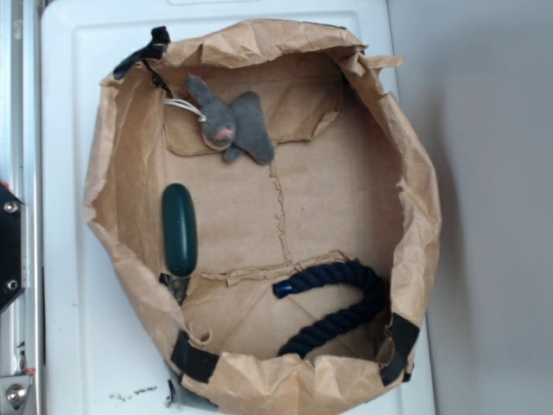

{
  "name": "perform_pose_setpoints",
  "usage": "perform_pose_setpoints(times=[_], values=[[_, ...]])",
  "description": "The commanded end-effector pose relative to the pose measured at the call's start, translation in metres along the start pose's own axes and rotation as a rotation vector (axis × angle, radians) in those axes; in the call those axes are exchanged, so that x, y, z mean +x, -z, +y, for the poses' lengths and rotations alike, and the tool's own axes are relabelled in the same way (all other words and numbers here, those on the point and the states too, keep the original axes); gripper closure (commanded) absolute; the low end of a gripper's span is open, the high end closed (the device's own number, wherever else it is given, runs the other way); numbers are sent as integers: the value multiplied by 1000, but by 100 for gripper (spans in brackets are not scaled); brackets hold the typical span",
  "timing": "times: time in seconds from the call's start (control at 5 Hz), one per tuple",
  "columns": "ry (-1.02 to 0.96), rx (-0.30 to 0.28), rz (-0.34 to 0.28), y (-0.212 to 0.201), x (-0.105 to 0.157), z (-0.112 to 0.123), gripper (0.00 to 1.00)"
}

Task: Grab the gray animal.

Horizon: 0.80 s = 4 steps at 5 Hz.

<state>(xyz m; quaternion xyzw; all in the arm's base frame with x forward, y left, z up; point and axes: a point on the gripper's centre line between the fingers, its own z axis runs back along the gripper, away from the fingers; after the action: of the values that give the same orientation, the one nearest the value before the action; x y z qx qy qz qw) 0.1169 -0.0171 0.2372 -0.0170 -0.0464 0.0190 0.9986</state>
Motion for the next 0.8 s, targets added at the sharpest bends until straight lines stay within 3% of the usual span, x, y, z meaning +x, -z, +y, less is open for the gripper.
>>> perform_pose_setpoints(times=[0.0, 0.4, 0.6], values=[[0, 0, 0, 0, 0, 0, 0], [-222, 42, -109, 30, 73, -39, 0], [-262, 40, -137, 37, 80, -37, 0]])
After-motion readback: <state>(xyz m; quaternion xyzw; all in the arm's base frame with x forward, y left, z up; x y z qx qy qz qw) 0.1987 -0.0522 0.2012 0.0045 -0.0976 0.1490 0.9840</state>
